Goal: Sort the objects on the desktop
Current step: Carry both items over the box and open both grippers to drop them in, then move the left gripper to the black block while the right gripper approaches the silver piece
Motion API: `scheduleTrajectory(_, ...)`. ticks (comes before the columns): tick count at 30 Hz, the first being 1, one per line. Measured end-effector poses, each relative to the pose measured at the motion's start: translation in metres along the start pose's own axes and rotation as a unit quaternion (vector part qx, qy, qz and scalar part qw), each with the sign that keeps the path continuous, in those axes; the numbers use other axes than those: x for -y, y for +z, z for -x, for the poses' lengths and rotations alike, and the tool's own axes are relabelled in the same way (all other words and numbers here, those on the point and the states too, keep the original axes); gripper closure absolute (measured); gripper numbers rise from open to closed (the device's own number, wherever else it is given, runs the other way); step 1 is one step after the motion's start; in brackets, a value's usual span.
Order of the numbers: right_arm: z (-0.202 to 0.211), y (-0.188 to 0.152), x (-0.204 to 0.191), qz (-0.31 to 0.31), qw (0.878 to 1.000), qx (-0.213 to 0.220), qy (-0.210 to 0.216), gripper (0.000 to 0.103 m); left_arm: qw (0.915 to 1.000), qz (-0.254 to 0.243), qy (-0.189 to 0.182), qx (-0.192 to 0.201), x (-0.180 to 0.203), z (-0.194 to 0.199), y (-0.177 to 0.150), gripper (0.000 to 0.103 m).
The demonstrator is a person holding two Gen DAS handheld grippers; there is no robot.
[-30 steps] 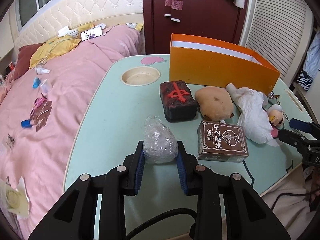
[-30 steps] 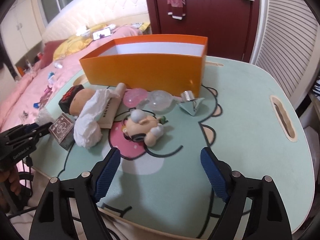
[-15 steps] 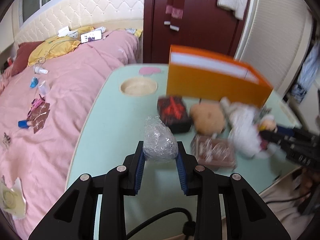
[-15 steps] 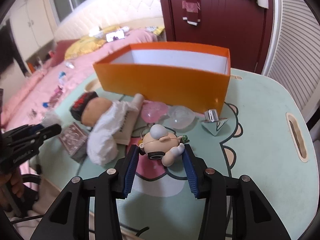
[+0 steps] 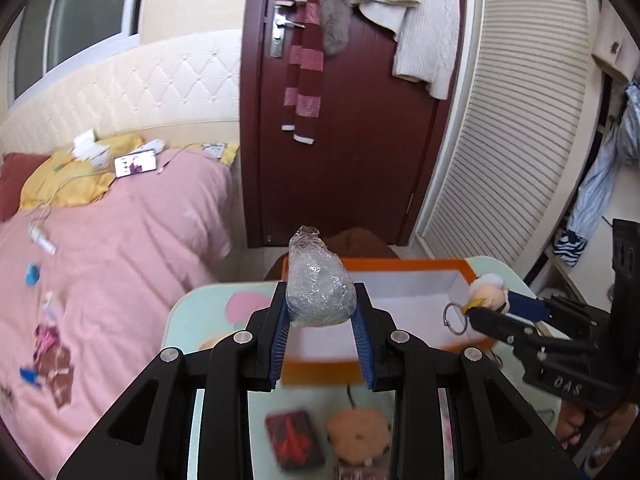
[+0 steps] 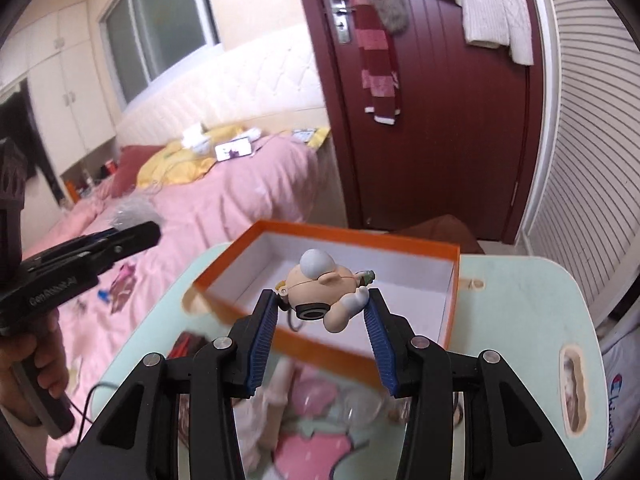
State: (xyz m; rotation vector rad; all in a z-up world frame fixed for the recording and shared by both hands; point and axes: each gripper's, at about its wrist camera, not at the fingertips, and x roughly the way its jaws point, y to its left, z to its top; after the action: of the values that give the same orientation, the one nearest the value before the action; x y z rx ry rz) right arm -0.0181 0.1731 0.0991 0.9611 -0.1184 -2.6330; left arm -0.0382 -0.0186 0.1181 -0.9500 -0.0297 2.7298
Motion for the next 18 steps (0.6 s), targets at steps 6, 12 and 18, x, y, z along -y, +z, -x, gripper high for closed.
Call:
scheduleTrajectory(6,-0.029,-0.003,0.012,-0.021,0.999,-0.03,-0.008,0.059,0.9984,0.01,-0.014,-0.055,0.002,-0.055,-0.006,0.072)
scheduleTrajectory(12,-0.032,-0.012,0.02,-0.03,0.999,-0.034,0.004,0.051,0.9971,0.015,-0.002,-0.074,0.001,-0.057,-0.016,0.046)
scheduleTrajectory(18,-0.007,-0.005,0.026,-0.029,1.0,0.004,0.009,0.046,0.9983,0.055,-0.004,-0.016,-0.027,-0.003,-0.012,0.034)
